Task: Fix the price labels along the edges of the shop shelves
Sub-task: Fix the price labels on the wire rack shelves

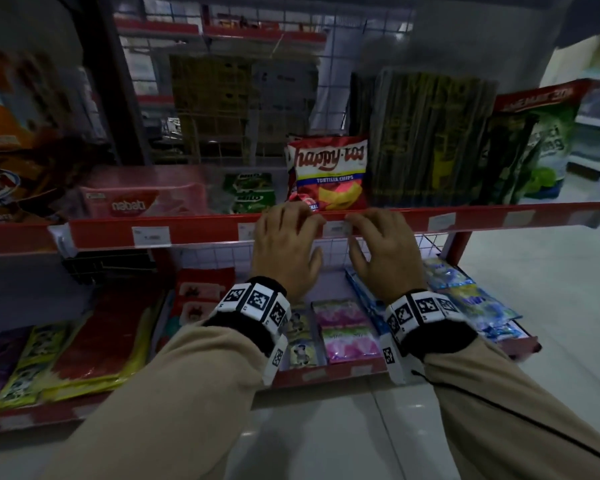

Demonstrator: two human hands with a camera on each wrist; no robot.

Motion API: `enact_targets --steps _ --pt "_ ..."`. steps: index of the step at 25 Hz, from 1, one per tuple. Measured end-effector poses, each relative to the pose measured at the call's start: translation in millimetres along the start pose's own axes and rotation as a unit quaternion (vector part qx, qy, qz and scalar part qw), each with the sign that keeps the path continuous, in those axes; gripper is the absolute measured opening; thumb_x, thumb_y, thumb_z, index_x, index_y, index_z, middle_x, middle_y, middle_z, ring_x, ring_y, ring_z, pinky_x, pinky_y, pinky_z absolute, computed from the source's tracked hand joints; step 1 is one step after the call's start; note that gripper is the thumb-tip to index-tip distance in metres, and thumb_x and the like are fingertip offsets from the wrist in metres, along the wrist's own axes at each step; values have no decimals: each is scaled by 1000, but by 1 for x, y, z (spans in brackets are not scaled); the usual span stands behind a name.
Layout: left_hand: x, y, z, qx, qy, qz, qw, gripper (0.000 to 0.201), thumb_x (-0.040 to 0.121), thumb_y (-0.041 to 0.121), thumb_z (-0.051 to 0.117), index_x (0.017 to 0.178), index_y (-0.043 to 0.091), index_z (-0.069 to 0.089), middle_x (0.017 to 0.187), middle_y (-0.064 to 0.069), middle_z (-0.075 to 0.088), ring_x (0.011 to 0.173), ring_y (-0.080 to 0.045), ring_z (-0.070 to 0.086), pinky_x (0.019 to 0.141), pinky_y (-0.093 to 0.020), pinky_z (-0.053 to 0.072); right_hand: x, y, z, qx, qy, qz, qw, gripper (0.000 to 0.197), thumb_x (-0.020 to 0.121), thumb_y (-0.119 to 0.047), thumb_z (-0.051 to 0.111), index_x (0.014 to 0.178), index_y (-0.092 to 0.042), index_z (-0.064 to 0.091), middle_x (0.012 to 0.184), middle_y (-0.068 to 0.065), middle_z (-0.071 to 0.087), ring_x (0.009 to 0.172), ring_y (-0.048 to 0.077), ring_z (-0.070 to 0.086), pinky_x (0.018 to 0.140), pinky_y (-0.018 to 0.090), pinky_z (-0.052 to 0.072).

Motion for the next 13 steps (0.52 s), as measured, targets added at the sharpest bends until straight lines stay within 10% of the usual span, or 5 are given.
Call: enact_targets --steps 13 --pt "2 7 -3 47 61 -46 996 35 85 31 63 116 14 58 114 -10 53 107 -31 47 88 -43 39 29 15 10 28 -95 22 995 37 72 -42 69 96 -21 51 102 2 49 98 26 42 77 37 26"
Point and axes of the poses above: each hand's wrist, its own x-axis towards the middle knuckle, its own z-axis out of the palm, y = z × x, the point moved 10 cm from there along x, towards the middle knuckle
